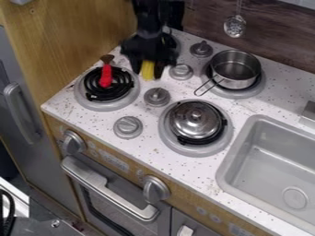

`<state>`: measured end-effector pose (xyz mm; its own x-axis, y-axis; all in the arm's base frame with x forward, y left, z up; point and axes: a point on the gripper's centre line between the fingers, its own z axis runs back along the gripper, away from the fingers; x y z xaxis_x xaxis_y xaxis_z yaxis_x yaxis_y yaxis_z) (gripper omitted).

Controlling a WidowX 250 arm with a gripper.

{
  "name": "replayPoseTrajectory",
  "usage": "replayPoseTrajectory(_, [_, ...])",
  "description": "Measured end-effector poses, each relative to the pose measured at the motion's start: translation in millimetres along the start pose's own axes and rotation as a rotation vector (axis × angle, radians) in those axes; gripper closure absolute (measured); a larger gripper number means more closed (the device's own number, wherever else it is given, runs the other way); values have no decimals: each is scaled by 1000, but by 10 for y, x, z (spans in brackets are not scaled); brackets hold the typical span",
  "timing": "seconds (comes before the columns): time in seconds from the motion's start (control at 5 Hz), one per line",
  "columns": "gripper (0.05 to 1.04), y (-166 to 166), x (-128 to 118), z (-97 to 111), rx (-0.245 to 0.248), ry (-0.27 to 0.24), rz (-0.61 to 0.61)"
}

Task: Move the yellow corn to the top left burner.

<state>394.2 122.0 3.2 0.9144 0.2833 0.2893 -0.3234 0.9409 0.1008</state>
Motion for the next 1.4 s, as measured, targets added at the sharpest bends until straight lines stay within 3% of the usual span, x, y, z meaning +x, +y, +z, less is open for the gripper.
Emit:
replayPoseTrajectory(0.2, [491,26,280,-14,-22,-33,7])
replayPoseTrajectory(0.4, [491,4,475,-202,-14,-39,-29])
replayPoseTrajectory(1.0, [492,88,797,-816,53,-21,-37])
replayPoseTrajectory(1.4, [492,209,1106,-874,73,-53,19])
